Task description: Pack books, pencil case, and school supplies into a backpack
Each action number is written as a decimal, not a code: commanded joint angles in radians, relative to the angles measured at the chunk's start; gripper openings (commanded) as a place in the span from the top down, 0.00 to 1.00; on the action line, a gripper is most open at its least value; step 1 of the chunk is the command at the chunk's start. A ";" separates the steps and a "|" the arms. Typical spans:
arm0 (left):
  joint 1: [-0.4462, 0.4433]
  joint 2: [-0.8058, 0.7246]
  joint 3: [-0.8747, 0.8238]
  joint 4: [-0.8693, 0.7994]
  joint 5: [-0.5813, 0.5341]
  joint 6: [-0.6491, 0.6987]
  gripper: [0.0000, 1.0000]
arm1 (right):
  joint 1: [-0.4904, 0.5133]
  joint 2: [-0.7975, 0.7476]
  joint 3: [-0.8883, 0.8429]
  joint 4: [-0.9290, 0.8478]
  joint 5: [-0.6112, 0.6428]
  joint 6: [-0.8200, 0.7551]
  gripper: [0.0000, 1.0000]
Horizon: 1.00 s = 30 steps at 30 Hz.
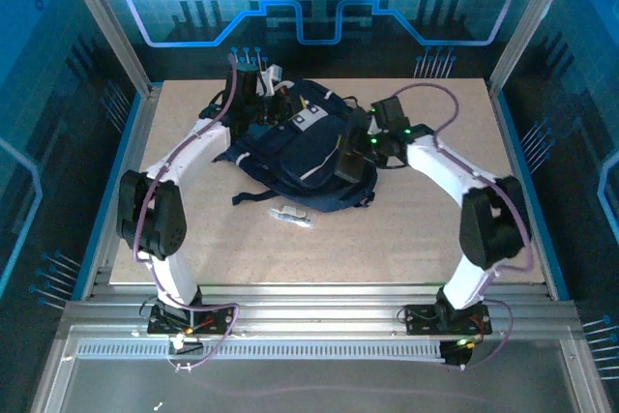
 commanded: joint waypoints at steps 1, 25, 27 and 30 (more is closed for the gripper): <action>0.005 -0.039 0.028 0.013 0.005 -0.014 1.00 | 0.028 0.106 0.091 0.102 -0.011 0.109 0.43; -0.307 0.052 -0.017 -0.269 -0.355 0.455 0.45 | -0.192 -0.294 -0.207 -0.103 0.118 -0.084 0.43; -0.343 0.106 0.023 -0.290 -0.411 0.497 0.45 | -0.236 -0.338 -0.256 -0.108 0.108 -0.092 0.43; -0.387 0.200 0.102 -0.345 -0.530 0.553 0.43 | -0.294 -0.395 -0.323 -0.104 0.091 -0.095 0.43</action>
